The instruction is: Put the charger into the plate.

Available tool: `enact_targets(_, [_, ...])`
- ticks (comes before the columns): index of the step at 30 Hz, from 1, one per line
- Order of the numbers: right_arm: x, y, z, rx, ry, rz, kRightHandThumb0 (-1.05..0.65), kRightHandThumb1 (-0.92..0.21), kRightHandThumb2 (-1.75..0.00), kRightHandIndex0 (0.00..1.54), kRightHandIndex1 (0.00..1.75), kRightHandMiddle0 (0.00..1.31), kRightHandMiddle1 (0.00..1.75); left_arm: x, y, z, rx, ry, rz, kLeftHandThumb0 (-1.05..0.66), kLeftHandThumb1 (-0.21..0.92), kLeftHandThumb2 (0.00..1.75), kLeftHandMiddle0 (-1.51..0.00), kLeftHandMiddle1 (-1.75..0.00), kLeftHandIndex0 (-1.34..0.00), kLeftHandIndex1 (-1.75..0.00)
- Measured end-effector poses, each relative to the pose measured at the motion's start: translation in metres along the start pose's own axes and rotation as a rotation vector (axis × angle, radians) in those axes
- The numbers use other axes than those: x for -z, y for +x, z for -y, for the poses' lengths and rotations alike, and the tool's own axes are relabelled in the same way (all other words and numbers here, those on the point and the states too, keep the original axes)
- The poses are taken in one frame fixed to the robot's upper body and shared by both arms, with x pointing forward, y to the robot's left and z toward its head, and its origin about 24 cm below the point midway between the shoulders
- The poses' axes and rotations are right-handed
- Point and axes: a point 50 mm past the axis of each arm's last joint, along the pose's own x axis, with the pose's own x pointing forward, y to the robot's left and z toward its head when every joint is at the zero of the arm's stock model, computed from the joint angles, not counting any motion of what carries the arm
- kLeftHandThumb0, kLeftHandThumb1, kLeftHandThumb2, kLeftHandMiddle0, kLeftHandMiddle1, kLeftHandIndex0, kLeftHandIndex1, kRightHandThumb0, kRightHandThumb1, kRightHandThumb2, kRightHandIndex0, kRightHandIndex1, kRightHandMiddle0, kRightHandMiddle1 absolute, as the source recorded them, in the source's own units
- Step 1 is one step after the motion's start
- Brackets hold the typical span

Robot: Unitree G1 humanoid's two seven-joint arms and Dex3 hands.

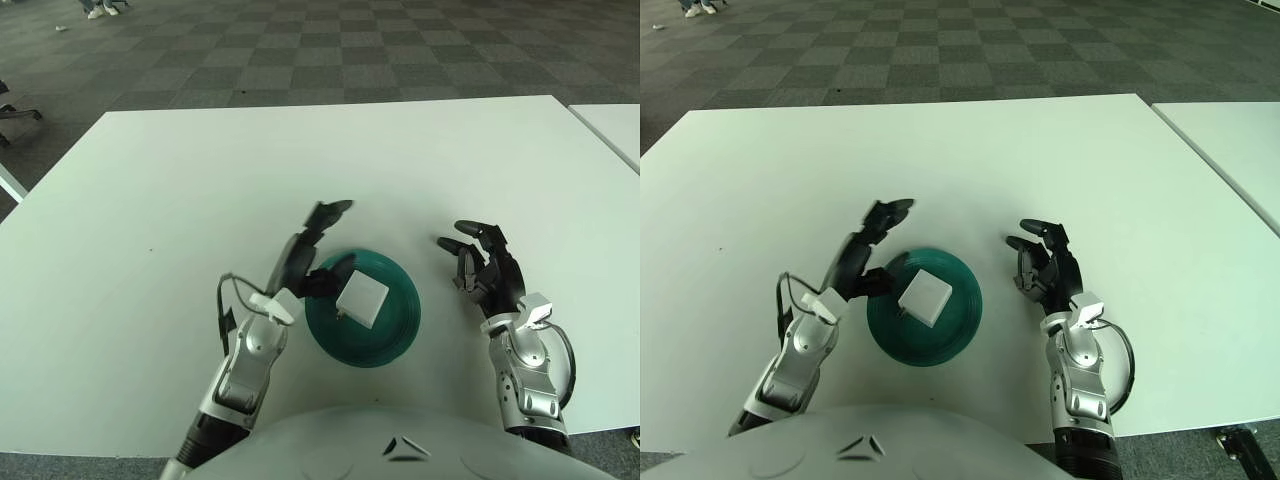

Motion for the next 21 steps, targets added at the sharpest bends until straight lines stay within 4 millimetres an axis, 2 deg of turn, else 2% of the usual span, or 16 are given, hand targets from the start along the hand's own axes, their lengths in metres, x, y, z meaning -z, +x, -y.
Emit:
enact_targets(3, [0.000, 0.000, 0.000, -0.005, -0.003, -0.001, -0.41, -0.69, -0.89, 0.36, 1.00, 0.09, 1.30, 0.007, -0.003, -0.011, -0.091, -0.130, -0.058, -0.67, 0.92, 0.71, -0.39, -1.25, -0.24, -1.68])
enact_targets(5, [0.000, 0.000, 0.000, -0.009, -0.005, -0.001, -0.42, -0.70, -0.89, 0.35, 0.99, 0.10, 1.29, 0.010, -0.006, -0.018, -0.141, -0.196, -0.075, -0.49, 0.88, 0.66, -0.40, -1.28, -0.24, -1.72])
enact_targets(8, [-0.001, 0.000, 0.001, -0.011, -0.010, -0.005, -0.43, -0.70, -0.88, 0.35, 0.99, 0.11, 1.28, 0.013, -0.011, -0.026, -0.206, -0.271, -0.091, -0.41, 0.86, 0.64, -0.40, -1.30, -0.24, -1.74])
enact_targets(15, [0.000, 0.001, 0.001, -0.014, -0.018, -0.016, -0.43, -0.70, -0.88, 0.36, 0.99, 0.13, 1.27, 0.024, -0.025, -0.032, -0.283, -0.307, -0.137, -0.37, 0.87, 0.59, -0.40, -1.25, -0.23, -1.75])
enact_targets(21, [-0.001, 0.001, 0.001, -0.021, -0.022, -0.018, -0.43, -0.71, -0.88, 0.36, 1.00, 0.12, 1.27, 0.023, -0.027, -0.036, -0.299, -0.307, -0.122, -0.36, 0.90, 0.54, -0.41, -1.21, -0.21, -1.75])
